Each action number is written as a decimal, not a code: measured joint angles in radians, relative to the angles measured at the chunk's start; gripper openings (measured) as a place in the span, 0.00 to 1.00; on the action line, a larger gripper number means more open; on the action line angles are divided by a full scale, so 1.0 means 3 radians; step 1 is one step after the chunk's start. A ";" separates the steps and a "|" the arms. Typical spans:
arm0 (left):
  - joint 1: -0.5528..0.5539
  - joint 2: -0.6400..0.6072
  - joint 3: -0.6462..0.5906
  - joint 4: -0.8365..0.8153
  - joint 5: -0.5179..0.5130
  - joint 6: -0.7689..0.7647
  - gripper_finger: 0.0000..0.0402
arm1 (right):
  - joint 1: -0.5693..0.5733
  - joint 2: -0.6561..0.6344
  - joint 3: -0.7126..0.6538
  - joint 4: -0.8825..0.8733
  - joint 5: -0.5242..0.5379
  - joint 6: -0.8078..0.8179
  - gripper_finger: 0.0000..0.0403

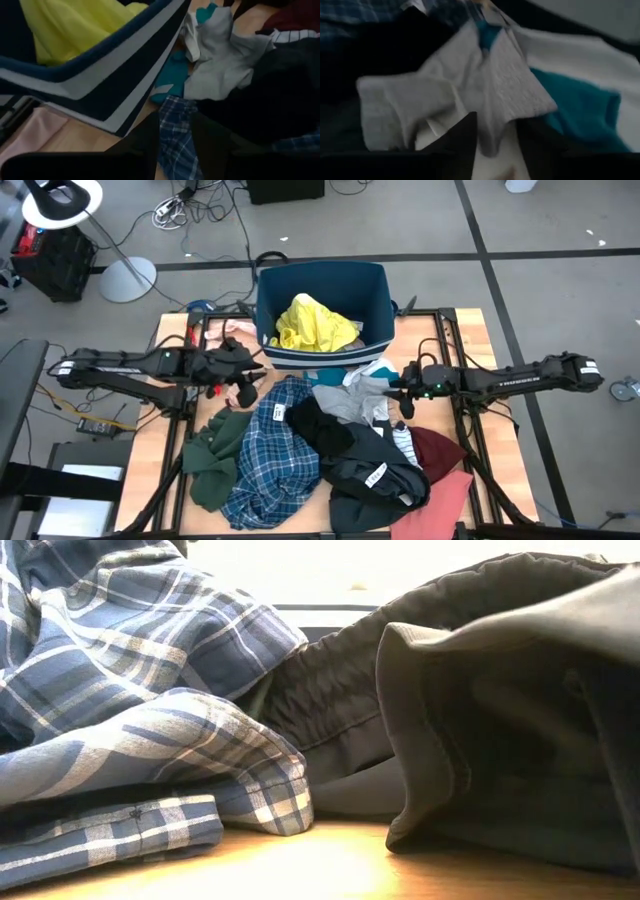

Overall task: Sort clothes
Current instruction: Put the gray boxer into the laundry organizer, then put the green polo shirt in the laundry organizer

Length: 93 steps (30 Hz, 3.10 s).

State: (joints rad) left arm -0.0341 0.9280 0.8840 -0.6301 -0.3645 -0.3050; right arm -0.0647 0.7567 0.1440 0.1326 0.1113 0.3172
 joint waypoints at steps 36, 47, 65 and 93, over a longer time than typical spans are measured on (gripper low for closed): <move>0.0001 0.0005 -0.0295 0.0742 0.0108 0.0017 0.29 | -0.0023 0.2004 0.4940 -0.2091 0.0566 -0.2505 0.00; 0.0001 0.0005 -0.0295 0.0735 0.0398 0.0213 0.29 | -0.0364 0.2789 0.6197 -0.1904 0.0803 -0.3010 0.00; -0.0242 0.0005 -0.0295 0.0658 0.0288 0.0218 0.29 | -0.1392 0.3434 0.6273 -0.3782 -0.0274 -0.0970 0.14; -0.0288 0.0005 -0.0295 -0.0050 0.0272 -0.0239 0.29 | -0.1446 0.2614 0.6271 -0.4671 -0.0147 -0.0943 0.48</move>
State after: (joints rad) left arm -0.1206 0.9295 0.7956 -0.6450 -0.2829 -0.3766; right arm -0.4985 1.5410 2.0254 -1.2686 0.0672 0.0344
